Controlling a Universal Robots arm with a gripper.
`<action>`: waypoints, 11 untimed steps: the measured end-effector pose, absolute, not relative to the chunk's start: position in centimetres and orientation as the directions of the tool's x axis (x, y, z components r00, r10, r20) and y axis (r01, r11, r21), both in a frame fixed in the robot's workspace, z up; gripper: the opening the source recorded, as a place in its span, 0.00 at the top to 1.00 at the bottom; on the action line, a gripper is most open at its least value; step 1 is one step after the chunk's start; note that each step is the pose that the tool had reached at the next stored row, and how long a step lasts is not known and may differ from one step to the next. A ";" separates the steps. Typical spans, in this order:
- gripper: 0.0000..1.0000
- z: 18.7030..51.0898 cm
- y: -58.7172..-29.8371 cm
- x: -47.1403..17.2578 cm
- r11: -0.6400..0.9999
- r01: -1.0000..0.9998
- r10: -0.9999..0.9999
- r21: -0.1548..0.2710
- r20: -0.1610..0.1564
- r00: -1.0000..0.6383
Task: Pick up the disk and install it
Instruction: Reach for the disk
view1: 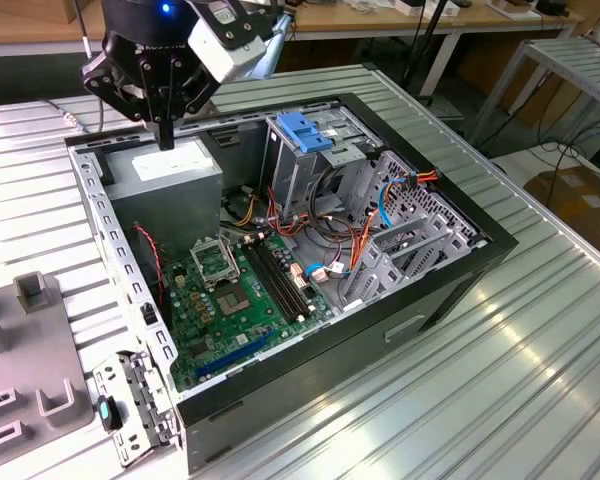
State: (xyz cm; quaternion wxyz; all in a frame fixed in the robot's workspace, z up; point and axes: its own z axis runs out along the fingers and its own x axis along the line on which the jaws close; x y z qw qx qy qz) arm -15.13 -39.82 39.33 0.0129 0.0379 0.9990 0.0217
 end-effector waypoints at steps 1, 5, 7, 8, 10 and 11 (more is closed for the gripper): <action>0.89 39.3 -39.8 -15.2 0.996 0.075 0.076 0.044 -0.024 -0.997; 0.89 39.3 -39.8 -15.4 0.996 0.075 0.076 0.044 -0.024 -0.997; 0.89 39.3 -39.8 -15.5 0.996 0.075 0.076 0.044 -0.024 -0.997; 0.89 39.3 -39.8 -15.5 0.996 0.075 0.076 0.044 -0.024 -0.997; 0.89 39.3 -39.8 -15.6 0.996 0.075 0.076 0.044 -0.024 -0.997; 0.89 39.3 -39.8 -15.7 0.996 0.075 0.076 0.044 -0.024 -0.997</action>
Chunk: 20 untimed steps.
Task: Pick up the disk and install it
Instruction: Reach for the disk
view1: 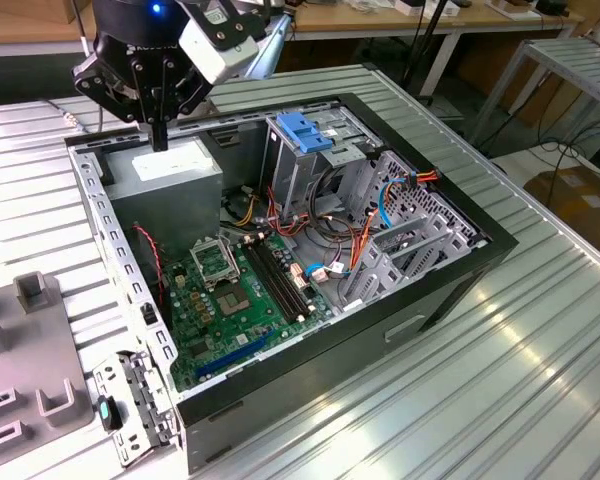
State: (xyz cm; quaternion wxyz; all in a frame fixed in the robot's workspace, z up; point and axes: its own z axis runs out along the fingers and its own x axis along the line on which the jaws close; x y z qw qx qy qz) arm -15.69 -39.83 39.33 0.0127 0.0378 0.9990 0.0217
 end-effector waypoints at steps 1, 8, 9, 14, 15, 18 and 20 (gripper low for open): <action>0.89 39.3 -39.8 -15.8 0.996 0.075 0.076 0.044 -0.024 -0.997; 0.89 39.3 -39.8 -16.2 0.996 0.075 0.076 0.044 -0.024 -0.997; 0.89 39.3 -39.8 -16.3 0.996 0.075 0.076 0.044 -0.024 -0.997; 0.89 39.3 -39.8 -16.7 0.996 0.075 0.076 0.044 -0.024 -0.997; 0.89 39.3 -39.8 -16.8 0.996 0.075 0.076 0.044 -0.024 -0.997; 0.89 39.3 -39.8 -17.1 0.996 0.075 0.076 0.044 -0.024 -0.997; 0.89 39.3 -39.8 -17.2 0.996 0.075 0.076 0.044 -0.024 -0.997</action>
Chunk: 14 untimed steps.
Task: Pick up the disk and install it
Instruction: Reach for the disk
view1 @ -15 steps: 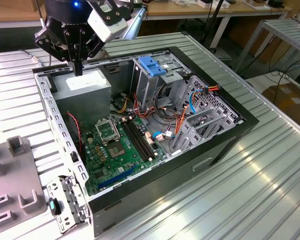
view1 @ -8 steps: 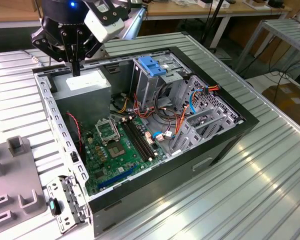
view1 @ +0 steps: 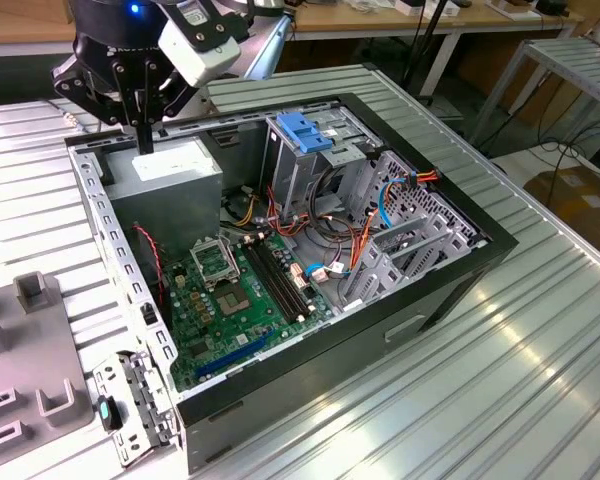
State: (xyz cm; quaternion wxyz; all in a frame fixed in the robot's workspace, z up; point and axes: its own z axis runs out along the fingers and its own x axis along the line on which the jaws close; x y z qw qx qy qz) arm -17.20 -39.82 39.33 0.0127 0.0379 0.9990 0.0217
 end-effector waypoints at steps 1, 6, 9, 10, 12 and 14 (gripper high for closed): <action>0.89 39.3 -39.8 -17.3 0.996 0.075 0.076 0.044 -0.024 -0.997; 0.89 39.3 -39.8 -17.6 0.996 0.075 0.076 0.044 -0.024 -0.997; 0.89 39.3 -39.8 -17.9 0.996 0.075 0.076 0.044 -0.024 -0.997; 0.89 39.3 -39.8 -18.0 0.996 0.075 0.076 0.044 -0.024 -0.997; 0.89 39.3 -39.8 -18.1 0.996 0.075 0.076 0.044 -0.024 -0.997; 0.89 39.3 -39.8 -18.3 0.996 0.075 0.076 0.044 -0.024 -0.997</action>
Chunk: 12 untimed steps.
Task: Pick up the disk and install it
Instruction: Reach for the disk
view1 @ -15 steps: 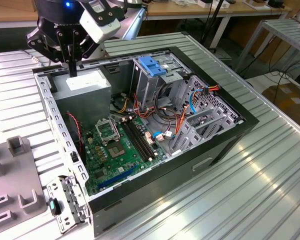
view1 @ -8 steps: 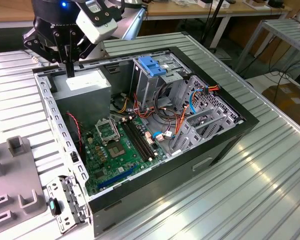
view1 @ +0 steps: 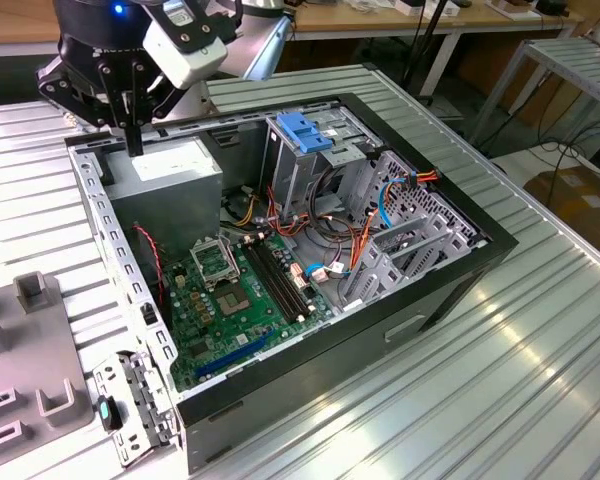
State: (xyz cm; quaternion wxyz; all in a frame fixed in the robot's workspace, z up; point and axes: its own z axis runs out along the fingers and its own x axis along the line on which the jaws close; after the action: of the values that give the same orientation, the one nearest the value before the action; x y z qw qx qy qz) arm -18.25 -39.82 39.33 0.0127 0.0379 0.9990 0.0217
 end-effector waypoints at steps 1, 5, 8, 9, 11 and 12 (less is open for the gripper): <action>0.89 39.3 -39.8 -18.3 0.996 0.075 0.076 0.044 -0.024 -0.997; 0.89 39.3 -39.8 -18.6 0.996 0.075 0.076 0.044 -0.024 -0.997; 0.89 39.3 -39.8 -18.9 0.996 0.075 0.076 0.044 -0.024 -0.997; 0.89 39.3 -39.8 -19.0 0.996 0.075 0.076 0.044 -0.024 -0.997; 0.89 39.3 -39.8 -19.2 0.996 0.075 0.076 0.044 -0.024 -0.997; 0.89 39.3 -39.8 -19.3 0.996 0.075 0.076 0.044 -0.024 -0.997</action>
State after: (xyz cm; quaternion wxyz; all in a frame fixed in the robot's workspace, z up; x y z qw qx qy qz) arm -19.25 -39.82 39.33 0.0127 0.0379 0.9990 0.0217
